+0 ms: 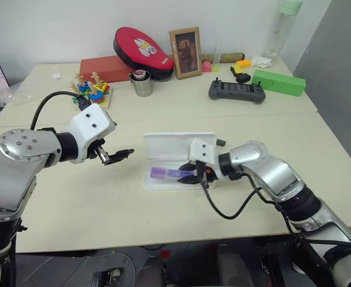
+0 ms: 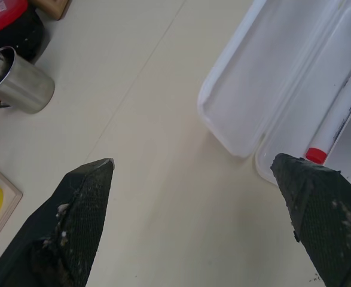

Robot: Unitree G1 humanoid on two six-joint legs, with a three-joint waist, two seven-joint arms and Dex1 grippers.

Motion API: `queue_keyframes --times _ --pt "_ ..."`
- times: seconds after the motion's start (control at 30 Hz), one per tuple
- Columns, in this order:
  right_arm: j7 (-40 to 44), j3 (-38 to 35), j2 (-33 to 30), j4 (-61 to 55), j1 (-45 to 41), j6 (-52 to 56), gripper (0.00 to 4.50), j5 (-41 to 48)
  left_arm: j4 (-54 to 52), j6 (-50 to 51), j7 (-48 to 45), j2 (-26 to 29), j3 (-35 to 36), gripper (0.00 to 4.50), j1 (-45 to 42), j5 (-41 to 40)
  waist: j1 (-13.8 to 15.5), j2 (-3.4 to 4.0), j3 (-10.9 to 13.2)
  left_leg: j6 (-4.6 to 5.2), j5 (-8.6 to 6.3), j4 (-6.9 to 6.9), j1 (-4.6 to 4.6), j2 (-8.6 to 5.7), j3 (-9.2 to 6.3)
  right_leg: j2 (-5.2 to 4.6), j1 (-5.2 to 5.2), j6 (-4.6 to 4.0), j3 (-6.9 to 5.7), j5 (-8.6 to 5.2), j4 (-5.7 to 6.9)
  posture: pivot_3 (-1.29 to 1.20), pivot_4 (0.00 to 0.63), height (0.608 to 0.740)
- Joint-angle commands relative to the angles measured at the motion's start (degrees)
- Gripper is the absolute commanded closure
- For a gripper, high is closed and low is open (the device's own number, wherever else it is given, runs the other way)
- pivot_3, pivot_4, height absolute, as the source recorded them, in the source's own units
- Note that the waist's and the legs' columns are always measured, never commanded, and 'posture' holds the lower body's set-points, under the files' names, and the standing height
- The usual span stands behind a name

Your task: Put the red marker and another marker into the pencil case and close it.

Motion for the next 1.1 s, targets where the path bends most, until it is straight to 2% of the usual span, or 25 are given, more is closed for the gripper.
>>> queue_keyframes --times 0.03,0.37,0.43,0.7,0.8,0.83,1.1 --pt "-0.2 0.4 1.4 3.0 -1.8 -2.8 3.43 -2.3 0.4 -1.5 0.5 -0.1 0.4 0.0 -1.2 1.0 0.0 0.0 0.0 -0.01 0.01 0.0 -0.01 0.0 0.0 0.0 0.0 0.0 0.0 0.0 0.0 0.0 0.15 0.74" --pt "0.4 1.2 4.5 9.9 -2.8 -7.3 3.43 -6.0 1.3 -2.2 0.3 -0.7 0.2 0.0 -1.8 1.4 -0.1 0.0 0.0 -0.04 0.02 0.0 -0.01 0.0 -0.02 0.0 0.0 0.0 -0.01 0.0 -0.02 0.0 0.15 0.74" --pt "1.0 1.1 4.5 10.0 -2.8 -7.8 2.72 -6.3 1.3 -2.4 0.2 -0.7 0.3 0.0 -1.6 1.5 0.0 0.0 0.0 -0.04 0.02 0.0 -0.01 0.0 -0.02 0.0 0.0 0.0 -0.01 0.0 -0.01 0.0 0.15 0.74" --pt "3.8 -2.3 4.1 8.8 -3.4 -6.5 0.97 -3.5 0.9 -2.9 -1.5 -0.5 1.5 0.0 0.2 0.3 -0.1 0.0 0.0 -0.04 0.02 -0.01 -0.01 0.0 -0.01 0.0 0.0 0.0 0.0 0.0 -0.01 0.0 0.15 0.74" --pt "5.4 -5.4 3.3 6.0 -3.6 -3.5 0.15 -0.2 0.4 -2.6 -3.0 -0.2 2.7 0.0 0.7 -1.1 0.0 0.01 0.0 -0.04 0.02 -0.01 -0.01 0.0 -0.03 0.0 0.0 0.0 -0.01 0.0 -0.02 0.0 0.15 0.74" --pt "5.7 -6.1 3.1 5.2 -3.6 -2.7 0.03 0.6 0.3 -2.5 -3.4 -0.1 2.9 0.0 0.8 -1.6 0.0 0.01 0.0 -0.04 0.02 -0.01 -0.02 0.0 -0.03 0.0 0.0 0.0 -0.01 0.0 -0.02 0.0 0.15 0.74" --pt "6.3 -11.9 0.9 -0.3 -5.1 2.6 0.03 6.0 -0.1 -1.5 -6.3 0.7 5.5 0.0 0.3 -5.3 0.0 0.01 0.0 -0.03 0.02 -0.01 -0.01 0.0 -0.03 0.0 0.0 0.0 -0.02 0.0 0.0 0.0 0.15 0.74"
